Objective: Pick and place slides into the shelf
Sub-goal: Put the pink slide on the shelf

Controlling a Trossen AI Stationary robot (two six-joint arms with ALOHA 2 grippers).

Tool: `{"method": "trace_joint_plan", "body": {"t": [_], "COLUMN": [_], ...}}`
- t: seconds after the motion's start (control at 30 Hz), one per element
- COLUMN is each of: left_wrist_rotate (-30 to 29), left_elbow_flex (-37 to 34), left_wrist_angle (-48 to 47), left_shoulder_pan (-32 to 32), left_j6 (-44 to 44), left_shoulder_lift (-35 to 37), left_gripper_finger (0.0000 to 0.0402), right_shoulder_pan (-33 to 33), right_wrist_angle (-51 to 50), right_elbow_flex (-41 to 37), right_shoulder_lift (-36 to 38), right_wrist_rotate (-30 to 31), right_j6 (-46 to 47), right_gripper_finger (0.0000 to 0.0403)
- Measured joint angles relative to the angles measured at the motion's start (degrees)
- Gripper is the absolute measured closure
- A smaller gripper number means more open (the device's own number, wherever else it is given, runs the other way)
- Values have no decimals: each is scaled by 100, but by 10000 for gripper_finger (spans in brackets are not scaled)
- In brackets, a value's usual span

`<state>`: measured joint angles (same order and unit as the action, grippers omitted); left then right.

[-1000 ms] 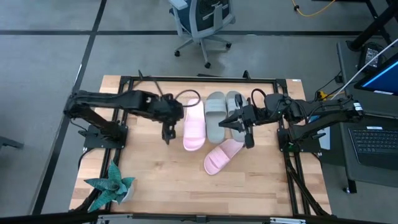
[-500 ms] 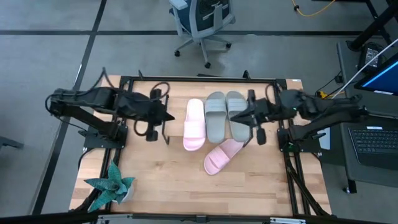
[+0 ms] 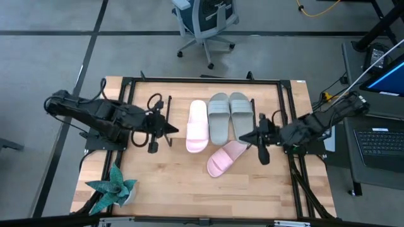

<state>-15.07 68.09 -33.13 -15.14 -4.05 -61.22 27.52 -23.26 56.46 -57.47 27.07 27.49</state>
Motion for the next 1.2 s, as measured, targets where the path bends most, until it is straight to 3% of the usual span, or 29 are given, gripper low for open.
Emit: {"method": "trace_joint_plan", "body": {"t": [0.13, 0.33, 0.63, 1.2], "left_wrist_rotate": [-111, -920, -1109, -1130], "left_elbow_flex": [-475, -955, -1785, -1809], "left_wrist_angle": [627, 849, 2369, 2813], "left_shoulder_pan": [-308, -794, -1336, -1414], "left_j6": [-299, -680, -943, -954], "left_shoulder_lift": [196, 139, -127, -381], "left_gripper_finger": [401, 402, 401, 402], "right_shoulder_pan": [298, 687, 1080, 1094], "right_wrist_angle": [559, 933, 901, 757], "right_elbow_flex": [-619, -1276, -1747, -1751], "right_shoulder_lift": [7, 11, -60, -1480], "right_wrist_rotate": [30, 202, 774, 275], "right_j6": [761, 1679, 2487, 3407], "right_gripper_finger": [398, 400, 400, 398]}}
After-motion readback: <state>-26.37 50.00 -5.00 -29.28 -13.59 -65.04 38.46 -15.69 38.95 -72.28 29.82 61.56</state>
